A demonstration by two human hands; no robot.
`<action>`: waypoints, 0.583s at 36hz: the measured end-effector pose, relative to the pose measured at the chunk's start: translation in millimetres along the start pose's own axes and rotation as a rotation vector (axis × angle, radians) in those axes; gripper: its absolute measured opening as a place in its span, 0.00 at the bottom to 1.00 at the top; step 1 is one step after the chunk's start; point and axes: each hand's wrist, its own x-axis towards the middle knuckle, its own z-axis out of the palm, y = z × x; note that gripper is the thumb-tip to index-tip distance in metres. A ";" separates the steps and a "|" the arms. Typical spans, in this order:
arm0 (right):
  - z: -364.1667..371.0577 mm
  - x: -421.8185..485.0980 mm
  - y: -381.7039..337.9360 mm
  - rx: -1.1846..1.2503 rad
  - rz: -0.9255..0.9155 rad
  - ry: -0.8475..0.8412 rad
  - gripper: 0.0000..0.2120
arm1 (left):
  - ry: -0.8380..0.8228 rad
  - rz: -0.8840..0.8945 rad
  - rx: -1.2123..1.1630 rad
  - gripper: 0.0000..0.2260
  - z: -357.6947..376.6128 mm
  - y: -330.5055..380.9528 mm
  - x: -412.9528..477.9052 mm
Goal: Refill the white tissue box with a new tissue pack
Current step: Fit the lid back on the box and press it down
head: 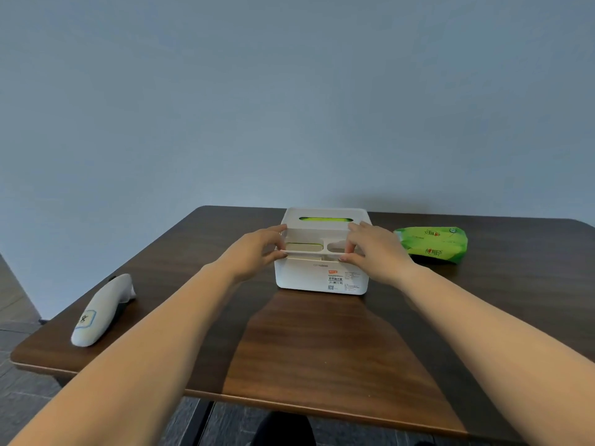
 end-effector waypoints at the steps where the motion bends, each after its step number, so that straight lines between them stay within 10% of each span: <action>1: 0.2 -0.5 0.4 -0.004 -0.002 -0.004 0.09 | -0.003 -0.002 0.008 0.05 0.3 -0.3 -0.2; 21: -8.0 -4.3 -2.7 0.018 -0.010 -0.076 0.10 | -0.055 -0.015 0.052 0.06 -0.6 -6.3 -0.2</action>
